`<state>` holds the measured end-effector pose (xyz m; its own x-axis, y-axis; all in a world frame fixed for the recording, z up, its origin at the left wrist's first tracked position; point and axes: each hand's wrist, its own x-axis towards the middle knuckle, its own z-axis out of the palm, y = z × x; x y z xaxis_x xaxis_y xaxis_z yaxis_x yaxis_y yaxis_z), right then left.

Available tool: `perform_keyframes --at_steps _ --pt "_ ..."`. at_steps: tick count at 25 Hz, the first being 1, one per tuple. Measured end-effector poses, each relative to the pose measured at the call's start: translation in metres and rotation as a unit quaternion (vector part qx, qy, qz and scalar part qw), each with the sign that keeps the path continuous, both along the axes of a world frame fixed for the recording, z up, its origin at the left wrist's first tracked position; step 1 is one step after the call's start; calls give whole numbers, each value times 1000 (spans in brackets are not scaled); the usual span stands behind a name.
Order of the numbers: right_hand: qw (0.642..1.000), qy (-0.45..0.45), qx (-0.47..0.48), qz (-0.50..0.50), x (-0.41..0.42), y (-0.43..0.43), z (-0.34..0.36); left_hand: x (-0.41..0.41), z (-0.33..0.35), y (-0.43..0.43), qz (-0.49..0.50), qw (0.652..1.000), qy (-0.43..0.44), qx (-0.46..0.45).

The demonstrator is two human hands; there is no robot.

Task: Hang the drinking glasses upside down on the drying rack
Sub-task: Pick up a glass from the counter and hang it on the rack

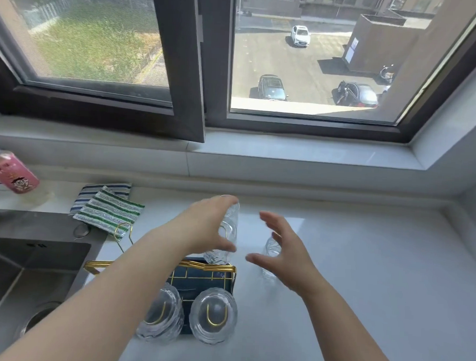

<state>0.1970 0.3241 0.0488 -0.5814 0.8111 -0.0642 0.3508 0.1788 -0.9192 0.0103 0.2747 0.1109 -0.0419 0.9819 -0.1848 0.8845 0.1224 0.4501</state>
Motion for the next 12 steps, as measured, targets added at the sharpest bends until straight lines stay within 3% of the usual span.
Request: perform_keyframes --at_steps 2,4,12 --pt "996 9 7 -87 28 -5 -13 30 0 11 -45 998 -31 16" --pt "989 -5 -19 -144 49 -9 -30 63 -10 25 -96 995 4 -31" --pt "984 -41 -117 -129 56 7 -80 104 -58 80 -103 967 113 -202"
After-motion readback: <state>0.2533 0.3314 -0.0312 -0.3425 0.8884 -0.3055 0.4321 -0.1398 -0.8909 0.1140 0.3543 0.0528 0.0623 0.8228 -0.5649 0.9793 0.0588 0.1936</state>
